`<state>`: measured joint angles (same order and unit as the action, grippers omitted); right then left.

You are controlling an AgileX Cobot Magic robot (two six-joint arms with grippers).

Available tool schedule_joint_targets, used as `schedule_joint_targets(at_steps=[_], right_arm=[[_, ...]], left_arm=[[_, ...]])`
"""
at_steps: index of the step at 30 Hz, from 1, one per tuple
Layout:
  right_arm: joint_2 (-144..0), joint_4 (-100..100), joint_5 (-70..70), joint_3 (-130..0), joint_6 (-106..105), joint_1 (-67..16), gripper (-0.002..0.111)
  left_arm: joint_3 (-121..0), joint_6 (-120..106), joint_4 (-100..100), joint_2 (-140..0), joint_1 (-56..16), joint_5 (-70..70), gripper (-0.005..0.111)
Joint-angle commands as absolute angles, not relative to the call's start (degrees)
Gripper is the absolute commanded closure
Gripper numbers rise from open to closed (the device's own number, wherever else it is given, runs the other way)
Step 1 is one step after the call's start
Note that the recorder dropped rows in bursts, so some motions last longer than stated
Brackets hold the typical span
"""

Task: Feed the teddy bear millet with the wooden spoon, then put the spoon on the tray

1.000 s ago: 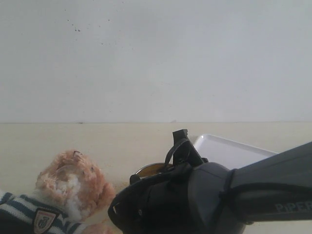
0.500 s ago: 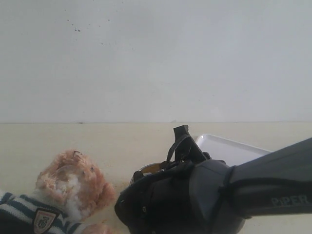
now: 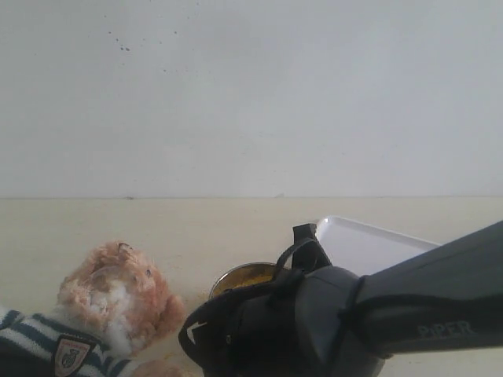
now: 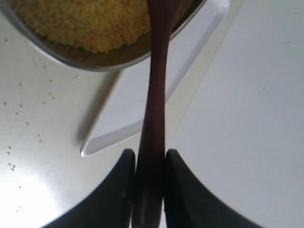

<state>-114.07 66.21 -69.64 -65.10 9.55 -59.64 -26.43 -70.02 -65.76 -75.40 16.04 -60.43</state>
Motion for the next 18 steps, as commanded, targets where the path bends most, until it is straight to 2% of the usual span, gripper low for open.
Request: schedule_joint_targets(at_steps=[1,18], right_arm=[[-113.64,64.34,-69.96,-65.32,9.47,-59.45,0.108],[-109.81,49.00,-69.96,-68.10,8.32,-59.33,0.108]], left_arm=[[-26.36,-70.35,-66.58,-74.75,16.24,-61.32,0.103],[-26.36,-70.35,-66.58,-74.75,16.24,-61.32,0.103]])
